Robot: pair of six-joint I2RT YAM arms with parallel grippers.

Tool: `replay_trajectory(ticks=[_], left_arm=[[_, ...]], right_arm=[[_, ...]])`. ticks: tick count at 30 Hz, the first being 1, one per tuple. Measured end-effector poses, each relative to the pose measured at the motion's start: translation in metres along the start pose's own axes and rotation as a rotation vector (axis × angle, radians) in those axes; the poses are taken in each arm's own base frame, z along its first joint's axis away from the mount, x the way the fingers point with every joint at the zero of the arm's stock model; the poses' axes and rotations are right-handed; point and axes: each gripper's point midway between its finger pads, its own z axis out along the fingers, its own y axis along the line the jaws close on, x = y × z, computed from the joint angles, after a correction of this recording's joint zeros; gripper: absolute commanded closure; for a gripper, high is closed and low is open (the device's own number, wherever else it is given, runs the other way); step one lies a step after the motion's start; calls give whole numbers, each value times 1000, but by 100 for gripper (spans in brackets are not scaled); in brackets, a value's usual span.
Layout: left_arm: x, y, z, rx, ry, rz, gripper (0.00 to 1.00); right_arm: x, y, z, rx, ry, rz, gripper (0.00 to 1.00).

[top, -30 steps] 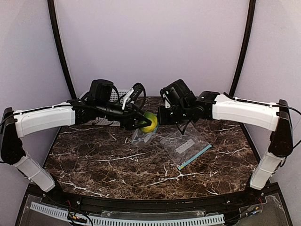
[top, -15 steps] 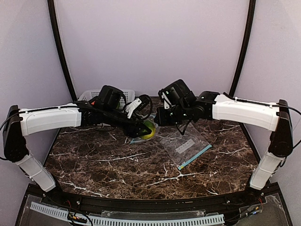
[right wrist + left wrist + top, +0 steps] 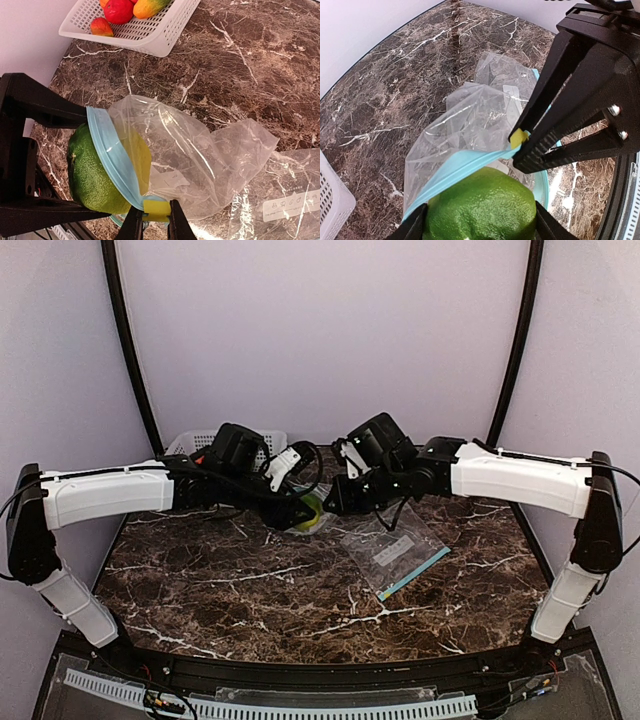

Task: Place the food in the zip-top bag and seal the zipper
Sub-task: Place the fake fruit in the zipper food storage bag.

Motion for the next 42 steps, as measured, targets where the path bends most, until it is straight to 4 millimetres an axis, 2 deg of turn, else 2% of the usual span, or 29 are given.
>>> replay_trajectory(ticks=[8,12,18,35,42], left_arm=[[0,-1,1,-23,5,25,38],[1,-2,1,-28,6,33,28],[1,-2,1,-29,8,40,18],[1,-6,0,-10,8,42,10],[-14,-11,-16,5,-42,61,10]], right_arm=[[10,3,4,-64,49,11,100],[11,0,6,-77,58,25,100],[10,-4,7,-92,61,45,100],[9,-5,7,-104,63,64,100],[10,-6,8,-104,64,65,100]])
